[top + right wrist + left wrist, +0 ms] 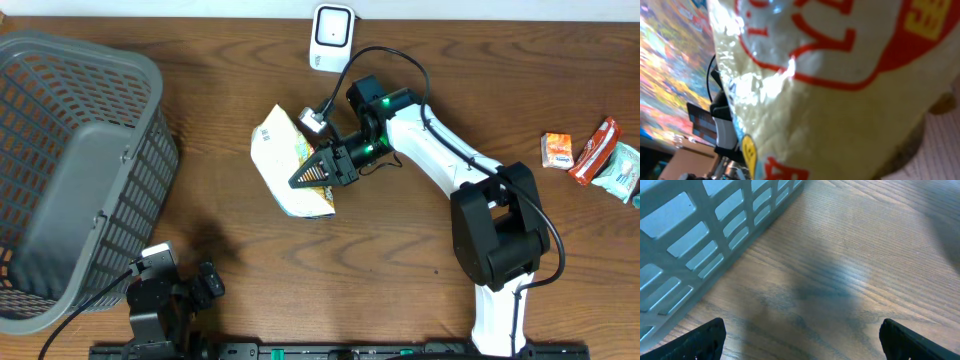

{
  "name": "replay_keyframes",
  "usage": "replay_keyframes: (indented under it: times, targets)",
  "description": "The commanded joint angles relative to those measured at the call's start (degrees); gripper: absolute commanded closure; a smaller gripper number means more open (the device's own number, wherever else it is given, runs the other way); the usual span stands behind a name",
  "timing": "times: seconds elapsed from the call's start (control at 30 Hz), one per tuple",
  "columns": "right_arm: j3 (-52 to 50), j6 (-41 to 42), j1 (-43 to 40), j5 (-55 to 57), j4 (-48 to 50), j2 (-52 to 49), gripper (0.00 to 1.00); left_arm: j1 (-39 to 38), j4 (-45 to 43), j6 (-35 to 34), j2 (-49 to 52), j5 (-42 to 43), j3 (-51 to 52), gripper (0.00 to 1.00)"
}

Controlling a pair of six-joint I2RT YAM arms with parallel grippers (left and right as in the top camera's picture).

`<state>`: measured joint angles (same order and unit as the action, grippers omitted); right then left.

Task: Scan the item barcode
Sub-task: 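Lift the chips bag and turn it toward the scanner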

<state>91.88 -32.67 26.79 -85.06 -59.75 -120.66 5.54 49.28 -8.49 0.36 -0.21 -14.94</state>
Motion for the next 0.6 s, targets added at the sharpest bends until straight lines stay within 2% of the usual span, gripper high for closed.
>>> replay_keyframes:
  times: [0.0, 0.23, 0.57]
  targets:
    - [0.2, -5.2, -0.5, -1.7, 0.1, 1.5, 0.99, 0.3, 2.5, 1.2, -0.1, -0.5, 1.1, 0.02]
    - [0.2, -7.1, -0.5, 1.0, 0.1, 1.5, 0.99, 0.3, 2.5, 1.2, -0.1, -0.5, 1.1, 0.02]
    - [0.2, -5.6, -0.6, 13.0, -0.1, 1.5, 0.99, 0.3, 2.5, 1.2, -0.1, -0.5, 1.1, 0.02]
